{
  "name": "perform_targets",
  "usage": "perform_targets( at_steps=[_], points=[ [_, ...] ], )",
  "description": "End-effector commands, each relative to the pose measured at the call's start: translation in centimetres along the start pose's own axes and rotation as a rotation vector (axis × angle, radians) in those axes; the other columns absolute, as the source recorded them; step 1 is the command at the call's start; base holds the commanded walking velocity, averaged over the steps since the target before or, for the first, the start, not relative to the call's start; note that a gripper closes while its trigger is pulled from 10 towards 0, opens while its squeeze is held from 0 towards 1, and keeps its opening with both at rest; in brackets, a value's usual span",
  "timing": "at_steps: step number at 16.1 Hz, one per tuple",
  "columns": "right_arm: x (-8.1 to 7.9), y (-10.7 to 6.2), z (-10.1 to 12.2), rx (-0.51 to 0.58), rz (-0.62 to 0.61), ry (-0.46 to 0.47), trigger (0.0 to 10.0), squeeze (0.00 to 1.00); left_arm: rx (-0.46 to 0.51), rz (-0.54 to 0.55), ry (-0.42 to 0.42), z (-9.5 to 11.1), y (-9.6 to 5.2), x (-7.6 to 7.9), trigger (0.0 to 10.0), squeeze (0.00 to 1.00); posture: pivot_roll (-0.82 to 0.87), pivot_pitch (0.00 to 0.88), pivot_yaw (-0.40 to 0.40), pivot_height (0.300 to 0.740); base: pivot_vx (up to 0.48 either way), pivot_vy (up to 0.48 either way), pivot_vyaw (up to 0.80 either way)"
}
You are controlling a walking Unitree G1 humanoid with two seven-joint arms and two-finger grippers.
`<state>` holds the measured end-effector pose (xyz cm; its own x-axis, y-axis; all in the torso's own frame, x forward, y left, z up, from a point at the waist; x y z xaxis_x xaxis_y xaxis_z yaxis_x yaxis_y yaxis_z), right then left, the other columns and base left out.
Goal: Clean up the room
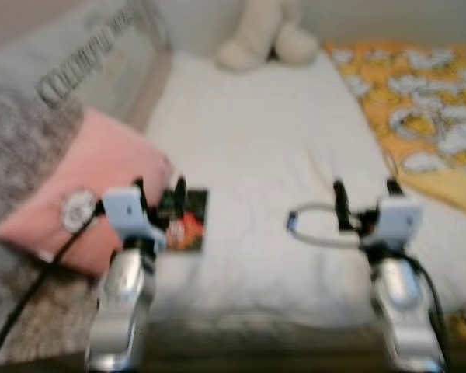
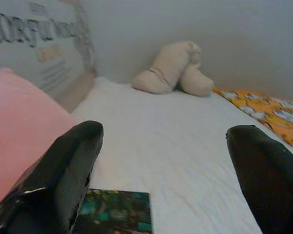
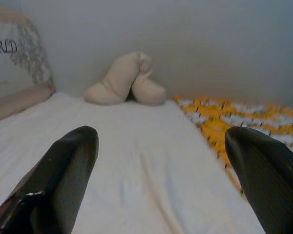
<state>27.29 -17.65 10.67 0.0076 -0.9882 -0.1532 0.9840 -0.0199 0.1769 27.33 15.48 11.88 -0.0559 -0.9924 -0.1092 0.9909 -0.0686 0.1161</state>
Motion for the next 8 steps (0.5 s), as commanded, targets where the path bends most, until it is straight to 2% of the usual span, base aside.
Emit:
perform_targets(
  at_steps=[1,2,4,6,8],
  points=[
    [0.0,0.2,-0.1,0.01,-0.004,-0.009,10.0,0.0,0.015,-0.034,0.006,0.4,0.5,0.4,10.0,0.0,-0.1,0.0,0.099,0.74,0.326,-0.349,0.0],
    [-0.3,0.7,-0.1,0.019,-0.016,0.004,10.0,0.0,0.024,-0.13,0.038,0.4,0.5,1.4,10.0,0.0,-0.11,0.0,0.12,0.74,0.322,-0.352,0.0],
    [-0.7,0.5,-0.2,0.012,0.004,-0.005,10.0,0.0,0.026,-0.202,0.018,0.5,0.5,2.4,10.0,0.0,-0.11,0.0,0.124,0.74,0.306,-0.368,0.0],
    [-0.8,0.2,-0.9,-0.014,0.016,-0.01,10.0,0.0,0.033,-0.179,-0.001,0.8,1.0,2.2,10.0,0.0,-0.12,0.0,0.123,0.74,0.296,-0.373,0.0],
    [-0.7,0.1,-1.2,-0.032,0.011,-0.002,10.0,0.0,0.009,-0.106,-0.025,0.3,1.2,1.1,10.0,0.0,-0.13,0.0,0.112,0.74,0.3,-0.371,0.0]
  ],
)
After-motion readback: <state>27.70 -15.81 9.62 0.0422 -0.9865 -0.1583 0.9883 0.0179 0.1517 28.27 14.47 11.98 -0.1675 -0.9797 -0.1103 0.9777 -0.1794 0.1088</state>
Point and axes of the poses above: a point about 5 cm out from each wrist's last joint towards the gripper, its own y axis pointing out of the wrist towards the gripper, its own z axis along the axis of the wrist's last joint, x = y × z, the point moved 1 cm from there along y, pointing out of the wrist towards the gripper, and after that the axes turned 14 degrees about y, right-handed, at the moved point
